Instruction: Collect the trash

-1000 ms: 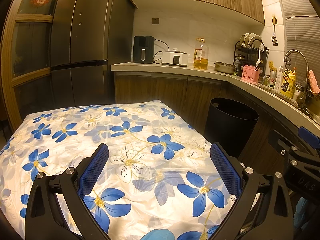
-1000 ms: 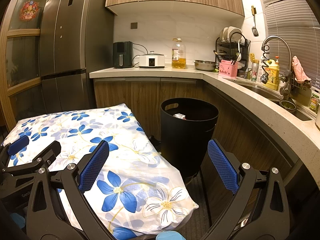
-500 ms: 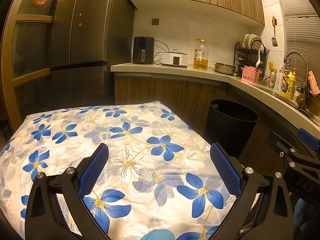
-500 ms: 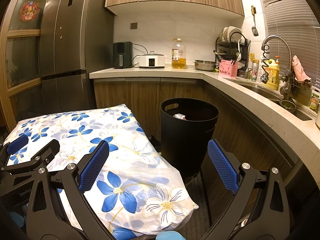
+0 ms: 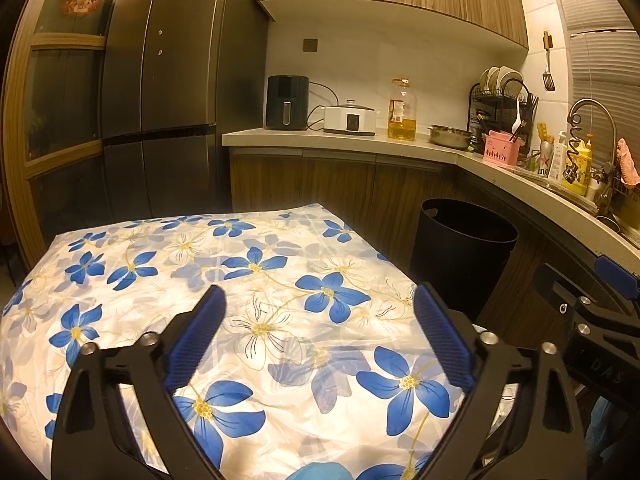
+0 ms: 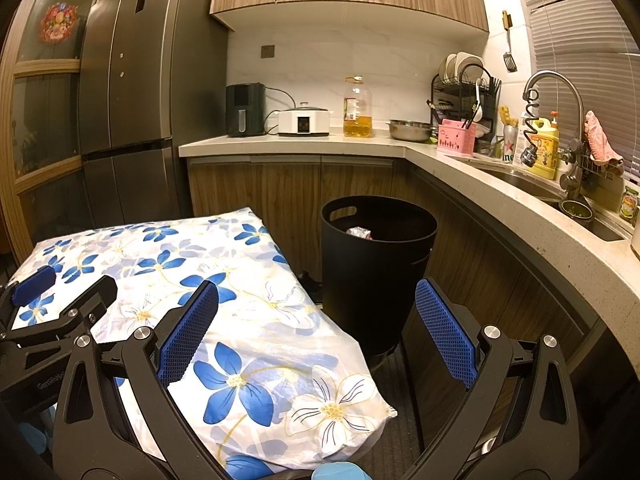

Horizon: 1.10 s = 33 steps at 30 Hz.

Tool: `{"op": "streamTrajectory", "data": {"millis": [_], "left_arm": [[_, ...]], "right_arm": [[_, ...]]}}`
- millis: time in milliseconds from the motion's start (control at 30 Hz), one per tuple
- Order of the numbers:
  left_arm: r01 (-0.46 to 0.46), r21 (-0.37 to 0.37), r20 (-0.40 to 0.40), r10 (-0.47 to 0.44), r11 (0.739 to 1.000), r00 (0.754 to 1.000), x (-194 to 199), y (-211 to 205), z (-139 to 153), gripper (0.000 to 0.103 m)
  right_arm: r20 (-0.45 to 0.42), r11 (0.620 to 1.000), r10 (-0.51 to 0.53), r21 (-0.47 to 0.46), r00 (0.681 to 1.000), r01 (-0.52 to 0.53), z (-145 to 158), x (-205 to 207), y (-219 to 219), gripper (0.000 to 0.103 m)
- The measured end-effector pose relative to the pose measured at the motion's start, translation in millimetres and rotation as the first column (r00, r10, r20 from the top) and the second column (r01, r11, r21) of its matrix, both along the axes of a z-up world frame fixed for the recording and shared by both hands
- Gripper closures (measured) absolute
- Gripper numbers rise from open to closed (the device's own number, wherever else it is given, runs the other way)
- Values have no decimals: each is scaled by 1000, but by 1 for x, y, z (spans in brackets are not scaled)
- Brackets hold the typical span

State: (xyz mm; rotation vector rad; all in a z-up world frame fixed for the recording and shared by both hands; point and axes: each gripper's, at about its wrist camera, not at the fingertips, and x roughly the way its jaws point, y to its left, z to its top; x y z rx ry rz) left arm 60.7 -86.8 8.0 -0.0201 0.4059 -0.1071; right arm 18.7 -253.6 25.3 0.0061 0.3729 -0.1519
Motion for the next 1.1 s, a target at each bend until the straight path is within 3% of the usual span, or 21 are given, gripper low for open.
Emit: {"op": "streamTrajectory", "data": {"millis": [100, 600, 967, 1100], "left_arm": [[0, 11, -1, 0, 1000, 1000, 1, -2, 0, 25], [0, 20, -5, 0, 1000, 1000, 0, -3, -3, 24], [-16, 22, 11, 16, 1000, 1000, -3, -3, 0, 8], [-19, 5, 7, 19, 1000, 1000, -2, -1, 1, 8]], "right_arm": [[0, 1000, -2, 1, 1000, 2, 0, 0, 0, 5], [4, 1000, -6, 8, 1000, 6, 0, -1, -8, 5], [7, 1000, -5, 9, 1000, 5, 2, -1, -8, 5], [8, 1000, -6, 8, 1000, 6, 2, -1, -8, 5]]}}
